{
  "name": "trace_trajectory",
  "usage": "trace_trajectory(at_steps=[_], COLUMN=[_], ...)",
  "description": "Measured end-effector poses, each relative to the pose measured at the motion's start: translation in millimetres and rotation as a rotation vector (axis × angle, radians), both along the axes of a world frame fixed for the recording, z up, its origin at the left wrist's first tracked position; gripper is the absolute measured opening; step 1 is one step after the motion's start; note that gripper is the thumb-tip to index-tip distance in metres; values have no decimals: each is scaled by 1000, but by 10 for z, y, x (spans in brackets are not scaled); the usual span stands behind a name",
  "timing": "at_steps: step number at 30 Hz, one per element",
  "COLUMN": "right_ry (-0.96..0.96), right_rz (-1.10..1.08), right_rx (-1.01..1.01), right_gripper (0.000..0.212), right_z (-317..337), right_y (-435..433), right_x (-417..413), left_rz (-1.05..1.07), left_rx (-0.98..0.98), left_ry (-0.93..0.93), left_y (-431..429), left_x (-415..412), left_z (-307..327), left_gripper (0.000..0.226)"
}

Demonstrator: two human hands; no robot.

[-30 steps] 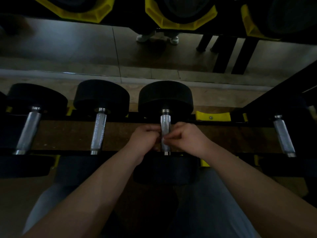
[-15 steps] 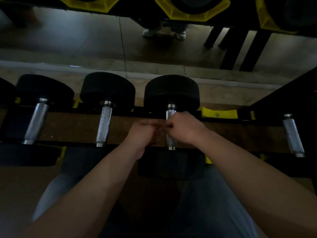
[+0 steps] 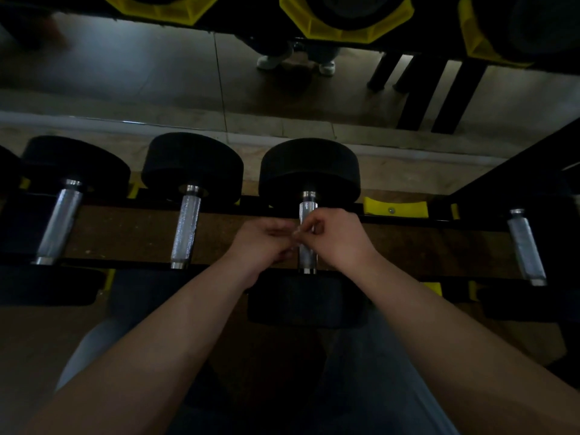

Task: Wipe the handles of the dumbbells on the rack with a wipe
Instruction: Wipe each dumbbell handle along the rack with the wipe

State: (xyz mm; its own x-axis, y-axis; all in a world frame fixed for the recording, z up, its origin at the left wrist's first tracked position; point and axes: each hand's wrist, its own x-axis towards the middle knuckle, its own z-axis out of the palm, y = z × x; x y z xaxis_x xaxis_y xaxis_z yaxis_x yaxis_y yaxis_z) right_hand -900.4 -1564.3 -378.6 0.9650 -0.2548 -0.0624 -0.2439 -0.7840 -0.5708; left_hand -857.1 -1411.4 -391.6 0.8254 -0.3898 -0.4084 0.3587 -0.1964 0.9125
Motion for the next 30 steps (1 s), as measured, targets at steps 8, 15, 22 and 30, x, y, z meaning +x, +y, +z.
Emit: trace_trajectory(at_steps=[8, 15, 22, 30], right_ry=[2, 186, 83, 82], right_rz=[-178, -169, -238, -279], right_rx=[198, 210, 220, 227], right_gripper=[36, 27, 34, 39], right_z=[53, -4, 9, 52], right_y=[-15, 34, 58, 94], right_x=[-127, -101, -164, -180], left_rz=[114, -494, -99, -724], left_rx=[31, 577, 61, 653], left_ry=[-138, -216, 71, -112], left_y=[-258, 12, -240, -90], left_x=[261, 61, 370, 256], left_z=[6, 37, -165, -53], left_gripper=[19, 14, 19, 19])
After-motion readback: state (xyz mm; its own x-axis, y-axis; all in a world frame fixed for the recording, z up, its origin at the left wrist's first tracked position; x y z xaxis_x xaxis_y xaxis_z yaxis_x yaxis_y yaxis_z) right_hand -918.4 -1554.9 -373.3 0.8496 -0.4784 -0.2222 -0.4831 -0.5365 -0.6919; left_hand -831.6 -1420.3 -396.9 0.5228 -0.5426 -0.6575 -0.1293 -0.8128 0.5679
